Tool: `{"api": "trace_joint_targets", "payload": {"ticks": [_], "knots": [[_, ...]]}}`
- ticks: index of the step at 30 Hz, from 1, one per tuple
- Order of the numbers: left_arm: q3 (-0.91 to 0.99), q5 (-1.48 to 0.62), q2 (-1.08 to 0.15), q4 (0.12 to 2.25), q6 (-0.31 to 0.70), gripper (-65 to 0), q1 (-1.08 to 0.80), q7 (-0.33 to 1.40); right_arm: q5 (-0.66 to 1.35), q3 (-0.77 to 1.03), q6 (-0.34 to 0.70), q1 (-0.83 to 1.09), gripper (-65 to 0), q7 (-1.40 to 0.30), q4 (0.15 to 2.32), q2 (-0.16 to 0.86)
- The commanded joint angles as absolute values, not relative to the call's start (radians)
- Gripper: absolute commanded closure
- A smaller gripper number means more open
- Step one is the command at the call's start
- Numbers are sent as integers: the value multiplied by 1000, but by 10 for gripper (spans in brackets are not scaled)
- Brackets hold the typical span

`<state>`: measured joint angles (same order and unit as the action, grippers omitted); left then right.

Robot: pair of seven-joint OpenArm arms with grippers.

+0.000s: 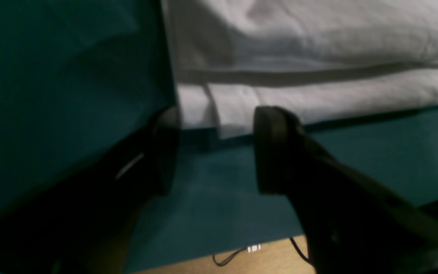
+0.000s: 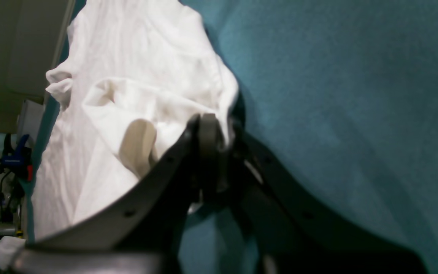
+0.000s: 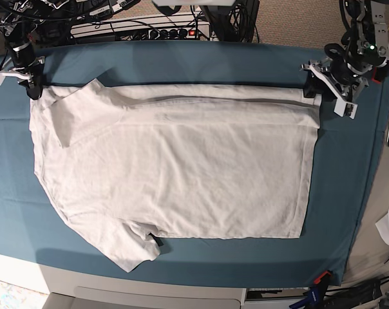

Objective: Fold the T-shirt properly

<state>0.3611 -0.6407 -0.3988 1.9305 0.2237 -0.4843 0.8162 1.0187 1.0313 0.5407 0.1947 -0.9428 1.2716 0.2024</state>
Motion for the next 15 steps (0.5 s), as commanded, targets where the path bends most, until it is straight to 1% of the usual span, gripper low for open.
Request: {"api": "trace_joint_targets", "payload": {"ticks": [1,5,8,15], "knots": [[389,-651,-413,1945,220,-324,-482,804,1032,1033,553,194,0,-938,1285,228],[471,-672,-413,1926,212,-324,-481,804,1032,1033,553,194,0,-938,1285,228],[522,-724,-410,1859,212,-324,-467,815,1032,1033,554,194,0,-938,1285,228],[526,-913,-379,1705,362,-324,-403,888,1032,1033,554,194,0,-937,1285,228]]}}
